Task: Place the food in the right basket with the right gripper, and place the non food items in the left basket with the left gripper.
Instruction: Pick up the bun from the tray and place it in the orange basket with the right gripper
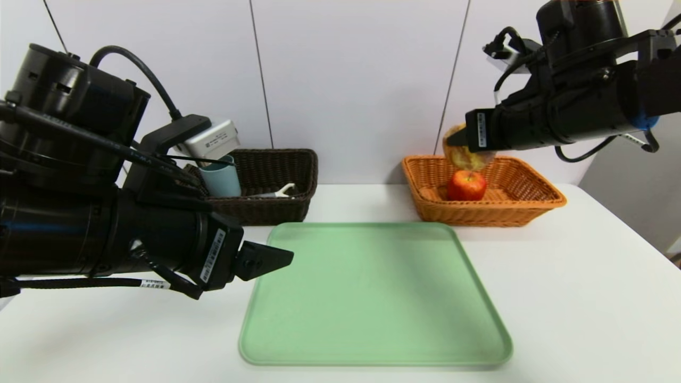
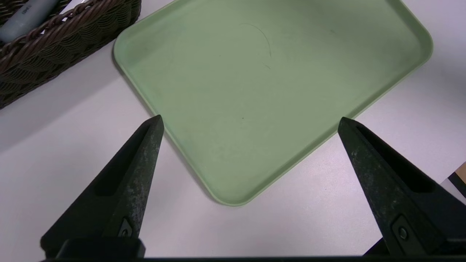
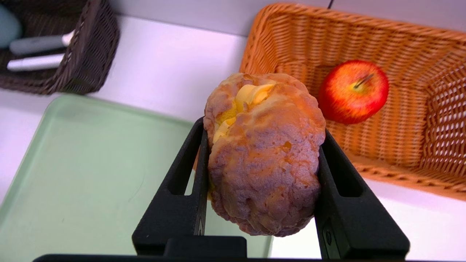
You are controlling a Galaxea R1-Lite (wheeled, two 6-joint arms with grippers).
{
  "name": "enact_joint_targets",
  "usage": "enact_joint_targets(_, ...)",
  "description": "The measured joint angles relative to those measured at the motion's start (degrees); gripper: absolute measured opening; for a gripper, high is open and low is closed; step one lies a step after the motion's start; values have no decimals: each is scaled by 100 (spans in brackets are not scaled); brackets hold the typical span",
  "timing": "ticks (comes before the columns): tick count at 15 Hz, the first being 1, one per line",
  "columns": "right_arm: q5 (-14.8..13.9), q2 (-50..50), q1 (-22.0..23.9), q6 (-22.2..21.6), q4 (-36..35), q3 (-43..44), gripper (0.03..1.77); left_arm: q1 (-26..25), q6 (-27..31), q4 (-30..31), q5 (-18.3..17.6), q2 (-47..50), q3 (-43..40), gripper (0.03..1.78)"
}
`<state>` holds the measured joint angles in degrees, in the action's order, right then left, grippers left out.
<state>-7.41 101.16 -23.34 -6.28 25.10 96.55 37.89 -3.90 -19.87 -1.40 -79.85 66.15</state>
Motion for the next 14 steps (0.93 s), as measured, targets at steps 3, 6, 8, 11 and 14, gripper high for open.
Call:
enact_joint_targets(3, -7, 566, 282, -2, 0, 494, 79, -5, -1, 13, 0, -2, -33, 169)
enact_joint_targets(6, -44, 1259, 446, -16, 4, 953, 79, -10, -4, 22, 13, 2, -41, 169)
enact_joint_targets(8, -46, 1705, 507, -22, 20, 1269, 79, -11, -17, 17, 20, 2, -44, 169)
enact_joint_targets(11, -46, 2186, 560, 2, 9, 1475, 77, -18, -23, 17, 17, 9, -68, 169)
enact_joint_targets(14, -38, 2459, 634, 88, 28, 1510, 77, -22, -20, 20, 20, 11, -74, 169)
